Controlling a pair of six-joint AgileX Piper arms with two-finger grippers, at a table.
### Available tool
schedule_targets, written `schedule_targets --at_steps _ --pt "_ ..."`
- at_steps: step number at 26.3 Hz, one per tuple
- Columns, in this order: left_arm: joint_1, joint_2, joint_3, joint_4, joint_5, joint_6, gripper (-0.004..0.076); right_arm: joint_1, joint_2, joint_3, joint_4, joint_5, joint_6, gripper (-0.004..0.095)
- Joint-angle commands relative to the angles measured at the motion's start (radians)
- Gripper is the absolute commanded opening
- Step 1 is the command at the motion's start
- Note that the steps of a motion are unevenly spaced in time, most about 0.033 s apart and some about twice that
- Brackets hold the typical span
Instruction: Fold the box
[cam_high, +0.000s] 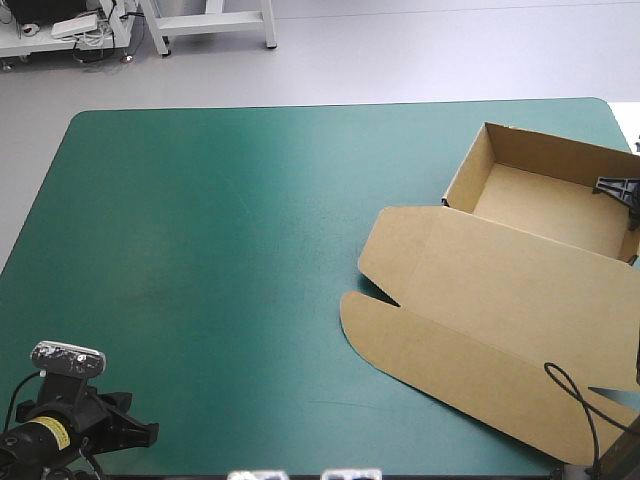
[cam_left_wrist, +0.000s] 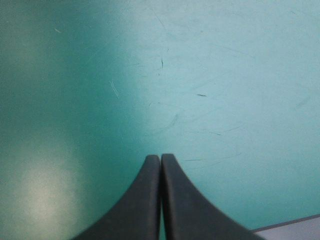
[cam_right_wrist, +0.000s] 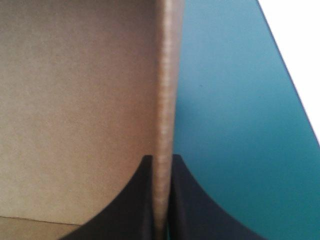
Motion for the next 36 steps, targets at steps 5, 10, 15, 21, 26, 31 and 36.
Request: schedule_targets --at_steps 5,10,15,21,26,31,36 --pt "-0.005 0.007 -0.022 0.003 -0.024 -0.033 -0.0009 -0.004 0.078 -0.031 0.058 -0.028 -0.109 -0.0009" --pt "-0.005 0.007 -0.022 0.003 -0.022 -0.033 -0.0008 -0.004 0.114 -0.031 0.049 0.006 -0.107 0.0255" --pt "-0.005 0.007 -0.022 0.003 -0.015 -0.033 -0.0009 -0.004 0.115 -0.082 0.058 0.006 -0.107 0.0438" --pt "-0.005 0.007 -0.022 0.003 0.025 -0.033 -0.0009 -0.004 0.094 -0.257 0.061 0.022 -0.088 0.0438" --pt "-0.005 0.007 -0.022 0.003 0.038 -0.033 -0.0009 -0.004 0.057 -0.324 0.028 0.022 -0.072 0.0438" --pt "-0.005 0.007 -0.022 0.003 0.028 -0.033 -0.0009 -0.004 -0.031 -0.326 0.073 0.022 -0.183 0.0393" --pt "-0.005 0.005 0.005 0.011 0.034 -0.033 -0.0009 -0.004 -0.174 -0.300 0.165 0.022 -0.175 0.0120"
